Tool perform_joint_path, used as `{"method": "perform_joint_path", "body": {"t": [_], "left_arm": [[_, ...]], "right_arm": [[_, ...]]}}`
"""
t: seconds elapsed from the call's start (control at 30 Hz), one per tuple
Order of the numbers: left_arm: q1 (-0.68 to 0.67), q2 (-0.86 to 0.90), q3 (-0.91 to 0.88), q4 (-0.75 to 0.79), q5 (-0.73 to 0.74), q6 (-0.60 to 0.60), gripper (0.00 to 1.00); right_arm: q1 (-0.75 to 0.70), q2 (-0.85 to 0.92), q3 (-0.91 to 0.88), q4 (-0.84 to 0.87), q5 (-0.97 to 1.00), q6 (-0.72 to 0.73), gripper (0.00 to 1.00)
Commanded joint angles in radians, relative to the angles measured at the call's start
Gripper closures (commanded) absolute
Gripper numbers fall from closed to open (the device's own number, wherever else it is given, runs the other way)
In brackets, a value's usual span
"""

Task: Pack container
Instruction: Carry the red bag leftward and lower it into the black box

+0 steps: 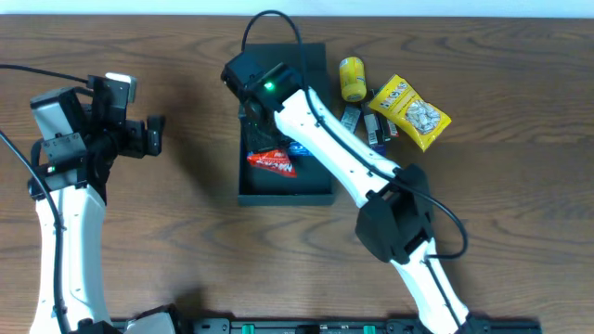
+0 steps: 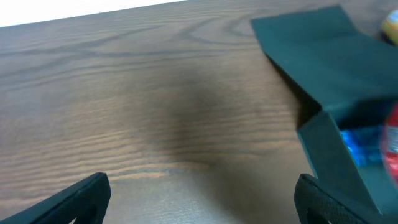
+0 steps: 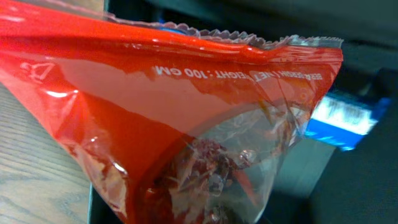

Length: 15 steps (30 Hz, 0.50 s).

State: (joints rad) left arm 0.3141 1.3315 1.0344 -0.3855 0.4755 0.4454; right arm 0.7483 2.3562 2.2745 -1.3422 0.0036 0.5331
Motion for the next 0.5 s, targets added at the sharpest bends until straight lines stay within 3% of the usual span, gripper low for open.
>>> {"method": "perform_joint_path", "body": {"t": [0.0,0.2,0.3,0.4,0.47], "left_arm": [[0.013,0.003,0.025,-0.003,0.084,0.083,0.05],[0.013,0.003,0.025,-0.003,0.084,0.082,0.05],[0.013,0.003,0.025,-0.004,0.084,0.082,0.05],[0.013,0.003,0.025,-0.006,0.084,0.082,0.05],[0.013,0.003,0.025,-0.006,0.098,0.082,0.05]], "right_arm": [[0.018,0.000,0.001,-0.014,-0.016,0.053,0.99],[0.035,0.000,0.001,-0.066,-0.012,0.057,0.98],[0.042,0.000,0.001,-0.067,-0.012,0.056,0.93],[0.050,0.000,0.001,-0.069,-0.012,0.019,0.40],[0.055,0.000,0.001,-0.069,-0.013,-0.004,0.12]]}}
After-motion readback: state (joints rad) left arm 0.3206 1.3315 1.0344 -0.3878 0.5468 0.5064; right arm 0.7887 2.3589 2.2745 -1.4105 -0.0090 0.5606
